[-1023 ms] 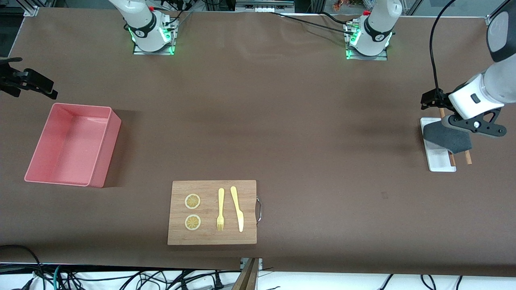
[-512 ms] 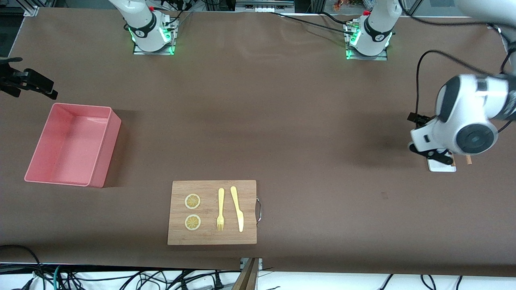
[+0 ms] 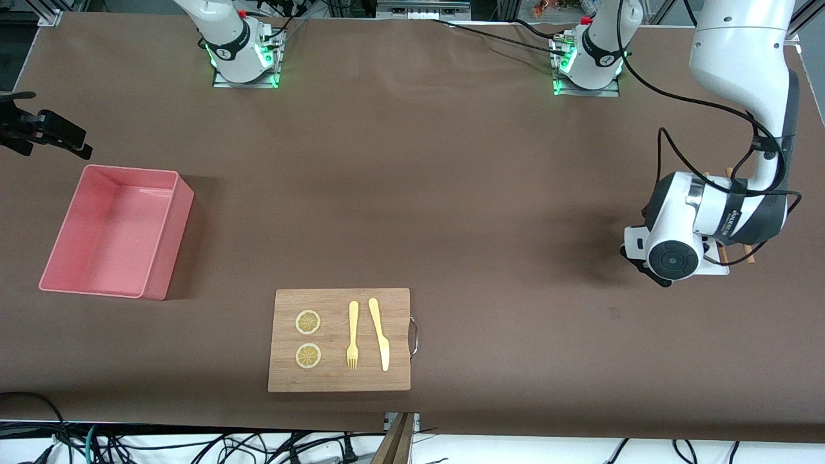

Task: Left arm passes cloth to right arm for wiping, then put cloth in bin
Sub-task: 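Lower the left gripper onto the grey cloth on the stand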

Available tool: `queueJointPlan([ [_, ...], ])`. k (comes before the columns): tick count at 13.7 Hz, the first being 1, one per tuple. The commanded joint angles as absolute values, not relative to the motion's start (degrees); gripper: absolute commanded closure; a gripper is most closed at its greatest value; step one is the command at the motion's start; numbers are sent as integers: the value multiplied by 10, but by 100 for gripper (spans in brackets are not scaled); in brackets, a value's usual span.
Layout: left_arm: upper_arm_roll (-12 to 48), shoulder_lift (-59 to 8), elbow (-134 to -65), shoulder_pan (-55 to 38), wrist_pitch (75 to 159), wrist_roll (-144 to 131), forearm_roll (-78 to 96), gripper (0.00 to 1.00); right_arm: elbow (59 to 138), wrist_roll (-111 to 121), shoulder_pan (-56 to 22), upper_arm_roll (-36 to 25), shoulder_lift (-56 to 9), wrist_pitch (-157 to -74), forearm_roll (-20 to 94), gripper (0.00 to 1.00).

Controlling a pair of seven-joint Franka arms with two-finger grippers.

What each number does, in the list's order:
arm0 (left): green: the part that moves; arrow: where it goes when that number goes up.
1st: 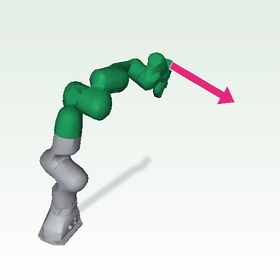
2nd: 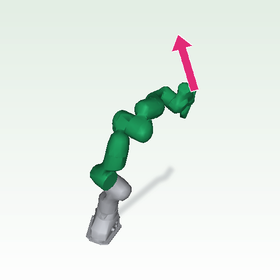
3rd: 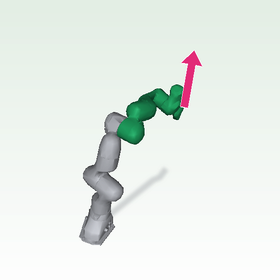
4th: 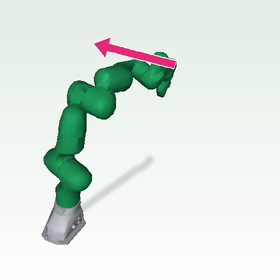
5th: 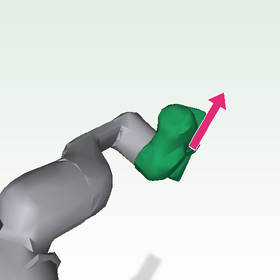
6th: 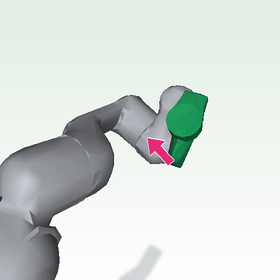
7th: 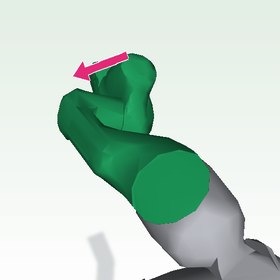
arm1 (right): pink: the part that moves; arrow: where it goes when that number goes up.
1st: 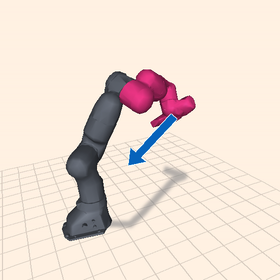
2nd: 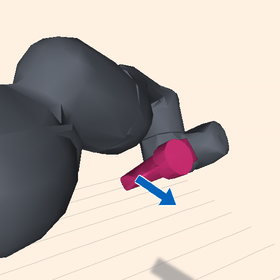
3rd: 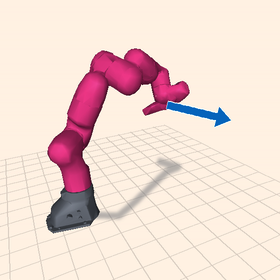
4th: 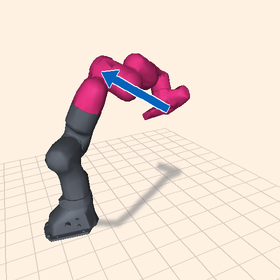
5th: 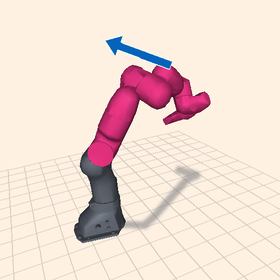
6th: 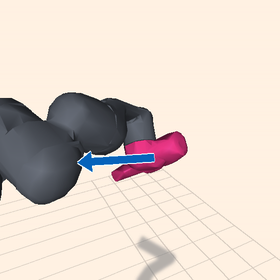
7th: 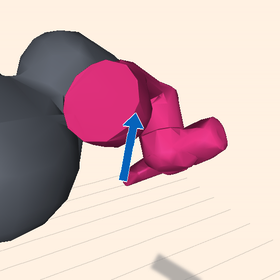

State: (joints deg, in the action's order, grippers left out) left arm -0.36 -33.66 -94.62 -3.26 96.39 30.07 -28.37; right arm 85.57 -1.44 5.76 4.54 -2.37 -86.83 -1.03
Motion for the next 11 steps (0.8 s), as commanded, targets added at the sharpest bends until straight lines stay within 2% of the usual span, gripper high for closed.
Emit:
queueJointPlan([
  [1, -3, -362, -933, -4, 984, 340, -276, 0, 845, -10, 54, 47, -27, -865, -13, 0],
  [11, -4, -403, -942, 16, 980, 348, -235, 6, 846, -11, 54, 46, -27, -866, -16, 0],
])
